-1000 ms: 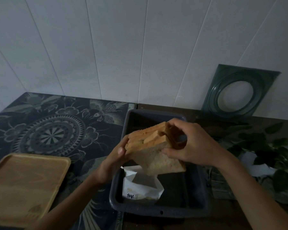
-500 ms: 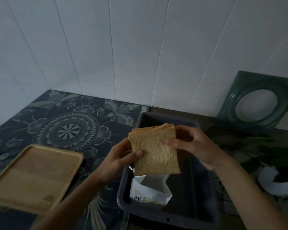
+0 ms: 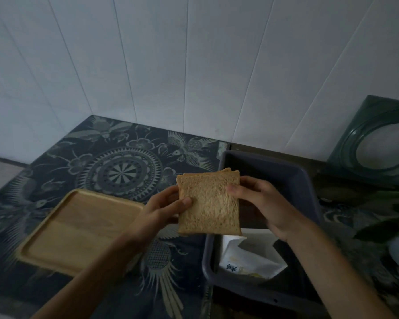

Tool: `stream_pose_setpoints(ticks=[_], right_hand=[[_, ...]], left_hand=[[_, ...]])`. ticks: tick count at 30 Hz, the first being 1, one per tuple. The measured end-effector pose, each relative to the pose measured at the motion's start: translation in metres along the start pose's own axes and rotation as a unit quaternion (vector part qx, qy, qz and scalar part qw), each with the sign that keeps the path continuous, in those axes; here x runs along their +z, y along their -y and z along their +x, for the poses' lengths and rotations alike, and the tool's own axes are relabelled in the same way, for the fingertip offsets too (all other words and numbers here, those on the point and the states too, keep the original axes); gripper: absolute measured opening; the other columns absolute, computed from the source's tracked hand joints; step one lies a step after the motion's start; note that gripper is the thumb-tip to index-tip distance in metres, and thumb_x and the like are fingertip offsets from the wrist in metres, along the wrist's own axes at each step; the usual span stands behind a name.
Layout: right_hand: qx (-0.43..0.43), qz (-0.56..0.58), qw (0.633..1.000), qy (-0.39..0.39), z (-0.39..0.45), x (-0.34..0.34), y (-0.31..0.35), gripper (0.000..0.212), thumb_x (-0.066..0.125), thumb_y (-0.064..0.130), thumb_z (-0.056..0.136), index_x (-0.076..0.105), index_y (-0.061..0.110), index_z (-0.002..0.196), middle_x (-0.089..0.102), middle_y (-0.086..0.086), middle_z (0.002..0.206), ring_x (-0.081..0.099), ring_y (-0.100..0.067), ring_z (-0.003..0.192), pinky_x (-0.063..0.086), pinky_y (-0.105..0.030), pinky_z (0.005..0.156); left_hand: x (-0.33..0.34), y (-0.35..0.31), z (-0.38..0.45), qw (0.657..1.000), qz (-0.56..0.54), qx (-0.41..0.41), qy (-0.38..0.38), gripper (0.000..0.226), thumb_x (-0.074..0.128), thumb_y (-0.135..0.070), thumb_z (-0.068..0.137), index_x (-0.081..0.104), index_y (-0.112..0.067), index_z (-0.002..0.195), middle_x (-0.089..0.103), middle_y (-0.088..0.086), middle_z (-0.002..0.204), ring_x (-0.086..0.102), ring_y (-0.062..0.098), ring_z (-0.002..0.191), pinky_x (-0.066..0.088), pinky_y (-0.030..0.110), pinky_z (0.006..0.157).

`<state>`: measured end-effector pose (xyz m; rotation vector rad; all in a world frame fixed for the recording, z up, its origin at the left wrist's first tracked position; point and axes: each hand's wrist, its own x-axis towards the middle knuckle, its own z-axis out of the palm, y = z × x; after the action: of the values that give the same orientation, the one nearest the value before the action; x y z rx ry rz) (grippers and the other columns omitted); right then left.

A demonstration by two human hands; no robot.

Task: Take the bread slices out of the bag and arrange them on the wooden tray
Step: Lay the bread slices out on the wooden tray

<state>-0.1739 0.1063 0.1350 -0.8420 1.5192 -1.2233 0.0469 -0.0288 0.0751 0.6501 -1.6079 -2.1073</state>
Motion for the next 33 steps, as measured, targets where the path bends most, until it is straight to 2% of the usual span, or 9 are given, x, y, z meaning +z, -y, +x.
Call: stream_pose_setpoints(ticks=[4,9,15,17,20,25,28,30,33], right_hand=[[0.029,0.04,0.999,-0.006,0.022,0.055,-0.002,0.044,0.087,0.046,0.067,0.08,0.022,0.102,0.079,-0.008,0.106,0.076,-0.025,0.099,0.061,-0.031,0.075],[0.059,0.054,0.996,-0.028,0.051,0.126,-0.014,0.04,0.085,0.045,0.074,0.079,0.022,0.105,0.08,-0.005,0.104,0.077,-0.022,0.096,0.062,-0.031,0.075],[0.127,0.087,0.986,-0.058,0.092,0.199,-0.049,0.03,0.08,0.041,0.083,0.081,0.02,0.105,0.08,-0.007,0.104,0.078,-0.022,0.094,0.061,-0.03,0.068],[0.15,0.09,0.982,-0.076,0.105,0.222,-0.069,0.036,0.081,0.042,0.082,0.079,0.018,0.109,0.079,-0.009,0.107,0.077,-0.026,0.098,0.063,-0.036,0.073],[0.182,0.096,0.973,-0.104,0.122,0.253,-0.103,0.04,0.081,0.041,0.083,0.077,0.015,0.113,0.079,-0.011,0.107,0.076,-0.029,0.099,0.063,-0.042,0.08],[0.244,0.088,0.953,-0.158,0.139,0.296,-0.157,0.044,0.082,0.042,0.082,0.07,0.02,0.118,0.078,-0.007,0.108,0.076,-0.027,0.095,0.064,-0.047,0.082],[0.277,0.093,0.94,-0.175,0.144,0.311,-0.181,0.041,0.081,0.043,0.083,0.069,0.023,0.116,0.077,-0.004,0.108,0.076,-0.024,0.095,0.064,-0.042,0.078],[0.295,0.1,0.932,-0.188,0.146,0.317,-0.194,0.04,0.08,0.042,0.083,0.068,0.024,0.116,0.076,-0.004,0.11,0.074,-0.024,0.098,0.064,-0.044,0.081],[0.308,0.104,0.923,-0.206,0.146,0.324,-0.207,0.037,0.079,0.041,0.086,0.066,0.024,0.116,0.074,-0.003,0.112,0.073,-0.023,0.099,0.062,-0.041,0.073]], left_hand=[[-0.059,-0.009,-0.015,1.0,0.008,-0.022,0.015,0.048,0.073,-0.048,0.082,0.064,-0.032,0.126,0.07,0.001,0.125,0.069,0.021,0.112,0.058,0.029,0.083],[-0.141,-0.009,-0.025,0.996,0.064,-0.053,0.026,0.047,0.07,-0.054,0.085,0.063,-0.035,0.127,0.069,0.0,0.127,0.068,0.023,0.114,0.056,0.043,0.093],[-0.223,0.009,-0.03,0.99,0.09,-0.108,0.03,0.04,0.073,-0.059,0.079,0.067,-0.045,0.116,0.073,-0.006,0.118,0.072,0.017,0.105,0.061,0.031,0.08],[-0.247,0.017,-0.031,0.986,0.093,-0.134,0.025,0.035,0.075,-0.06,0.076,0.069,-0.049,0.109,0.074,-0.008,0.112,0.073,0.016,0.1,0.06,0.03,0.077],[-0.279,0.035,-0.035,0.98,0.1,-0.173,0.019,0.034,0.076,-0.058,0.076,0.07,-0.046,0.107,0.073,-0.004,0.109,0.073,0.018,0.097,0.059,0.028,0.073],[-0.314,0.074,-0.042,0.96,0.119,-0.253,0.008,0.041,0.075,-0.048,0.081,0.065,-0.034,0.118,0.069,0.003,0.117,0.069,0.021,0.105,0.061,0.033,0.077],[-0.323,0.094,-0.046,0.955,0.118,-0.273,0.002,0.033,0.071,-0.043,0.086,0.066,-0.033,0.117,0.069,0.001,0.115,0.069,0.019,0.103,0.06,0.035,0.078],[-0.324,0.107,-0.047,0.952,0.118,-0.282,-0.008,0.029,0.069,-0.04,0.089,0.065,-0.031,0.116,0.069,0.001,0.115,0.068,0.019,0.104,0.061,0.041,0.086],[-0.325,0.121,-0.049,0.95,0.126,-0.286,-0.021,0.02,0.067,-0.034,0.091,0.063,-0.032,0.11,0.069,0.002,0.113,0.068,0.02,0.103,0.059,0.047,0.091]])
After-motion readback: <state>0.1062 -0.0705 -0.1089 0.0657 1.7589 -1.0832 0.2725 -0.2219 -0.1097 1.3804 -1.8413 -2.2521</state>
